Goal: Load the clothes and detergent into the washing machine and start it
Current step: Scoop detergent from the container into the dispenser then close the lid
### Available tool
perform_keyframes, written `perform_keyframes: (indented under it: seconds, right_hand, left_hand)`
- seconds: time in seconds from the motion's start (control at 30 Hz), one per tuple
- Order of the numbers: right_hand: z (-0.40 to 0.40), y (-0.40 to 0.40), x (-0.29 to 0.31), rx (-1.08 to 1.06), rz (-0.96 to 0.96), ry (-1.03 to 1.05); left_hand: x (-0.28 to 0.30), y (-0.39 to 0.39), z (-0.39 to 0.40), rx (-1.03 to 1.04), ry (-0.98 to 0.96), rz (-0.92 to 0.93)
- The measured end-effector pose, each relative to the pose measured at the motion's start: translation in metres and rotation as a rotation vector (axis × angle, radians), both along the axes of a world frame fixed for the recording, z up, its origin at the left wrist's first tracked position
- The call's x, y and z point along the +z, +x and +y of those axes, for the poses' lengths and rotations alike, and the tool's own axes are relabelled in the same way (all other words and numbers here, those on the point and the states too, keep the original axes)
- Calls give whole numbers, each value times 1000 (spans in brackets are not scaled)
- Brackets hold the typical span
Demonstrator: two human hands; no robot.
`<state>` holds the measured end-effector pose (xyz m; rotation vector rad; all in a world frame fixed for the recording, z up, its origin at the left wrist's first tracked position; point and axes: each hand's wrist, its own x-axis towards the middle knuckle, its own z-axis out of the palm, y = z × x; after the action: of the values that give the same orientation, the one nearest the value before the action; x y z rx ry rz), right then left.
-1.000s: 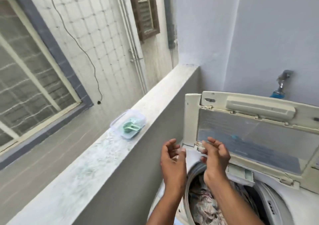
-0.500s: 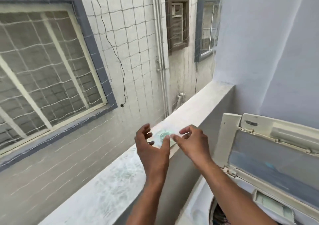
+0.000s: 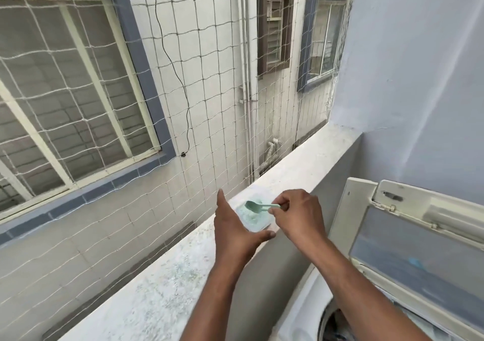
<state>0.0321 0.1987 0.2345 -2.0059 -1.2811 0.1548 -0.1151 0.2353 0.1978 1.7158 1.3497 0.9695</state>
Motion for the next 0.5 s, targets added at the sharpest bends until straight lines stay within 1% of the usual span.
perform_keyframes:
  seconds: [0.13,0.2,0.33,0.5]
  right_hand:
    - [7,1,1,15,-258,72]
    - [11,2,-1,36,-333,60]
    - [17,-2,-8,168,-346,-19]
    - [9,1,-6,342,-303,-40]
  left_hand:
    - [-4,1,6,22,0,-8]
    - [-5,1,8,27,-6,-10]
    - [-9,0,10,45,22,-18]
    - [-13,1,12,84,38,-35]
